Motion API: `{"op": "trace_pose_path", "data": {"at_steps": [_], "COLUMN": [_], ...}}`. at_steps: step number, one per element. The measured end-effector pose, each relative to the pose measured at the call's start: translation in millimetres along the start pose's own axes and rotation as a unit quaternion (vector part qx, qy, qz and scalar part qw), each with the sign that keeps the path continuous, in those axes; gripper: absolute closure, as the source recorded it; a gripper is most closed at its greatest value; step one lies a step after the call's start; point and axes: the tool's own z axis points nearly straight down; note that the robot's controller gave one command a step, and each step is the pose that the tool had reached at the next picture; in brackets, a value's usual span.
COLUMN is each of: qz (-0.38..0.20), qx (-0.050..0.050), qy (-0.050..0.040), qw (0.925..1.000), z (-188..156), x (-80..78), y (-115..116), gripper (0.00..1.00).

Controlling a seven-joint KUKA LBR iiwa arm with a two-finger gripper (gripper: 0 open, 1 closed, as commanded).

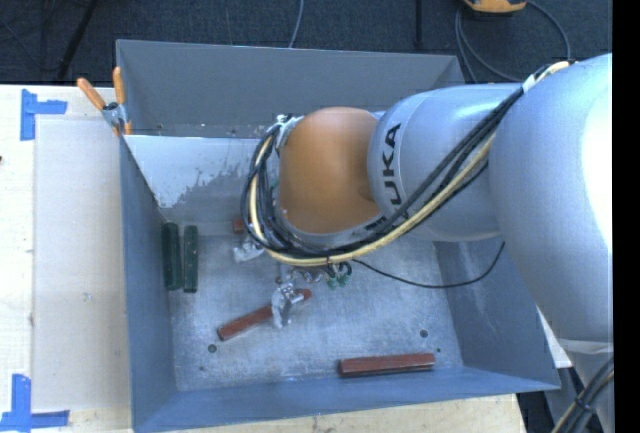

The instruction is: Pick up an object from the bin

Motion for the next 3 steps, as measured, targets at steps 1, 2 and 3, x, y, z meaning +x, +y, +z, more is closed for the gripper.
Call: {"op": "trace_pose_path", "data": {"at_steps": [1,2,3], "qz": [-0.015,-0.015,-0.015], "qx": [0.0,0.0,0.0], "qy": [-0.0029,-0.0029,-0.001], "qw": [0.9999,0.9999,0.9999], "z": [22.0,22.0,19.4], "x": [6.5,6.5,7.8], "y": [-0.6,-0.6,-0.4], "gripper": [1.0,1.0,1.0]}}
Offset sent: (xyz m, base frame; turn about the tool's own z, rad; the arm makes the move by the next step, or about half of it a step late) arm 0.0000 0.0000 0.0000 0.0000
